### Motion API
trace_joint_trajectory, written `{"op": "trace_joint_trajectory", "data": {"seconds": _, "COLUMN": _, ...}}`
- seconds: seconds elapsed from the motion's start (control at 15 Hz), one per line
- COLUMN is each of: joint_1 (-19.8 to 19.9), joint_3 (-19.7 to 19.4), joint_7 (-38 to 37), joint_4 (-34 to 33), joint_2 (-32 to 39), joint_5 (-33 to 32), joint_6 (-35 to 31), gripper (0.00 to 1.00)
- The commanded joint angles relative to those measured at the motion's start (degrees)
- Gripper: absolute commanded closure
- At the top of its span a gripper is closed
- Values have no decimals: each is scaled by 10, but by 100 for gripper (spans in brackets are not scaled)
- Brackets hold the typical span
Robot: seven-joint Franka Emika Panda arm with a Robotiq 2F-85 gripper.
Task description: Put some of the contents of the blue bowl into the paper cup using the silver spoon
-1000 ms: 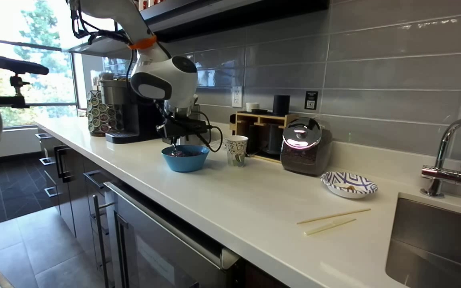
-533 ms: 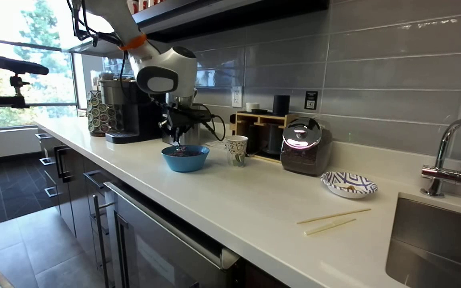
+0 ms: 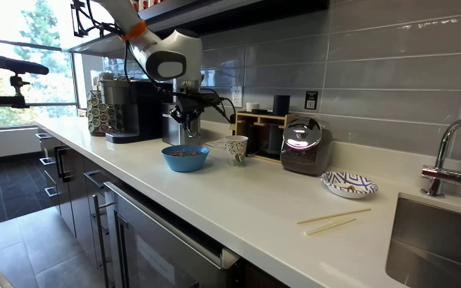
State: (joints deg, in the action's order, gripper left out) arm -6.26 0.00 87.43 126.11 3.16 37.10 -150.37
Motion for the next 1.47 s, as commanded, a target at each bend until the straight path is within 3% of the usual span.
{"op": "trace_joint_trajectory", "data": {"seconds": 0.0, "joint_1": 30, "joint_3": 6, "joint_7": -18, "joint_4": -21, "joint_2": -15, "joint_5": -44, "joint_6": 47, "gripper": 98}}
{"op": "trace_joint_trajectory", "data": {"seconds": 0.2, "joint_1": 44, "joint_3": 3, "joint_7": -27, "joint_4": -39, "joint_2": -17, "joint_5": -44, "joint_6": 80, "gripper": 98}}
{"op": "trace_joint_trajectory", "data": {"seconds": 0.27, "joint_1": 42, "joint_3": 9, "joint_7": -11, "joint_4": -30, "joint_2": -12, "joint_5": -33, "joint_6": 51, "gripper": 93}}
{"op": "trace_joint_trajectory", "data": {"seconds": 0.93, "joint_1": 47, "joint_3": 8, "joint_7": -12, "joint_4": -36, "joint_2": -13, "joint_5": -32, "joint_6": 63, "gripper": 93}}
{"op": "trace_joint_trajectory", "data": {"seconds": 1.0, "joint_1": 49, "joint_3": 6, "joint_7": -5, "joint_4": -40, "joint_2": -11, "joint_5": -31, "joint_6": 71, "gripper": 98}}
{"op": "trace_joint_trajectory", "data": {"seconds": 1.4, "joint_1": 66, "joint_3": -1, "joint_7": 25, "joint_4": -68, "joint_2": 5, "joint_5": -31, "joint_6": 91, "gripper": 98}}
